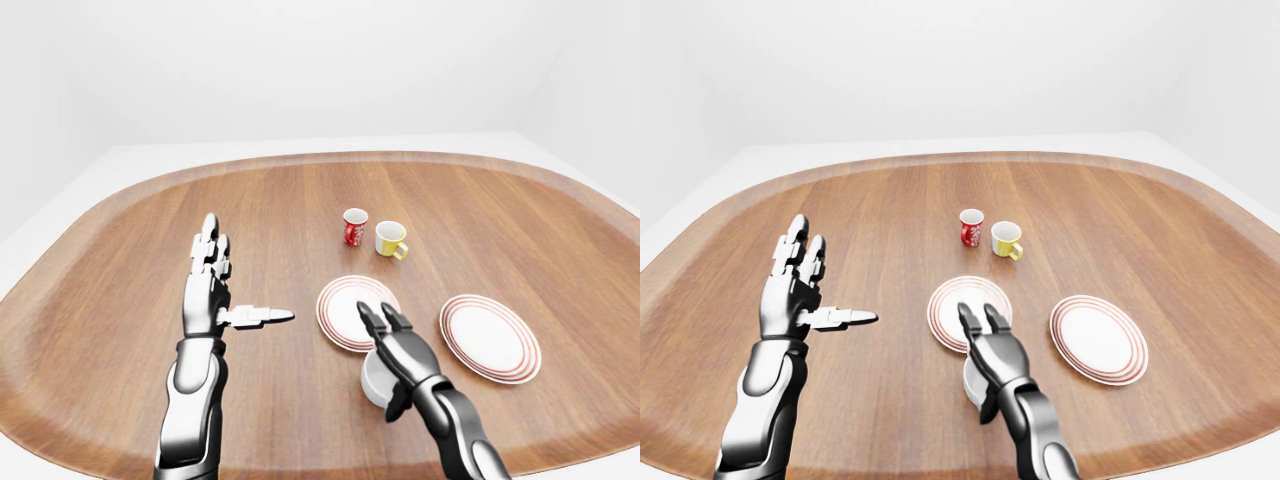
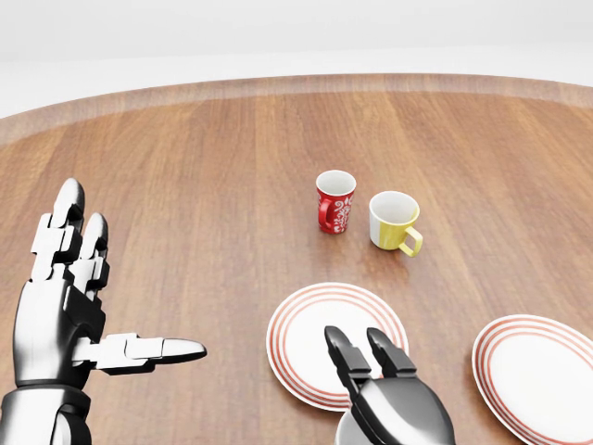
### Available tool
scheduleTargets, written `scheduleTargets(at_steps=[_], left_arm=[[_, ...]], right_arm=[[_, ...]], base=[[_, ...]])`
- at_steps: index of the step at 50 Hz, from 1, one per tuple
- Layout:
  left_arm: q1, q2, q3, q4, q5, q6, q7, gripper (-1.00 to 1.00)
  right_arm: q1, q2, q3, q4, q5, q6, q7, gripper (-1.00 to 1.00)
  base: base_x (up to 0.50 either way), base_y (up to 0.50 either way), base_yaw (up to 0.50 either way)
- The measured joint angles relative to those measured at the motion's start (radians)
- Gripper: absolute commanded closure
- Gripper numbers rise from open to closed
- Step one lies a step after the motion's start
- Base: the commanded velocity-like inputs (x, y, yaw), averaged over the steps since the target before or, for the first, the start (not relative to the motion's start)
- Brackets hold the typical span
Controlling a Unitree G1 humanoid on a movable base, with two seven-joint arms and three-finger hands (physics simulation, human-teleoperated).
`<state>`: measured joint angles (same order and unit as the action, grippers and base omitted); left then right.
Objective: Put the white mug on the left plate.
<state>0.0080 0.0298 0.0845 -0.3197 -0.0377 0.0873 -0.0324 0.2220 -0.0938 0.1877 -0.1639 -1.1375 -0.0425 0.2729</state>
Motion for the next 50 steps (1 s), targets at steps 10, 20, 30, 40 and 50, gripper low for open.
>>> scheduleTargets(at_steps=[10, 20, 30, 40, 50], left_arm=[[-0.001, 0.000, 0.000, 0.002, 0.000, 0.000, 0.001, -0.99], [0.000, 0.000, -0.001, 0.005, 0.000, 0.000, 0.001, -0.99], [0.002, -0.001, -0.001, 0.006, 0.000, 0.000, 0.001, -0.99], [0.003, -0.001, -0.001, 0.009, 0.000, 0.000, 0.001, -0.99], [0.003, -0.001, -0.001, 0.010, 0.000, 0.000, 0.002, -0.99]], right_arm=[[0.000, -0.004, 0.006, 0.015, -0.026, 0.004, 0.012, -1.00], [-0.017, -0.004, 0.015, 0.053, -0.045, -0.006, 0.011, -1.00], [-0.038, -0.003, 0.021, 0.115, -0.058, -0.023, -0.009, -1.00], [-0.045, -0.006, 0.025, 0.117, -0.066, -0.045, -0.016, 1.00], [-0.037, -0.010, 0.023, 0.138, -0.060, -0.045, -0.026, 1.00]], base=[[0.00, 0.00, 0.00], [0.00, 0.00, 0.00], [0.00, 0.00, 0.00], [0.00, 0.00, 0.00], [0.00, 0.00, 0.00]])
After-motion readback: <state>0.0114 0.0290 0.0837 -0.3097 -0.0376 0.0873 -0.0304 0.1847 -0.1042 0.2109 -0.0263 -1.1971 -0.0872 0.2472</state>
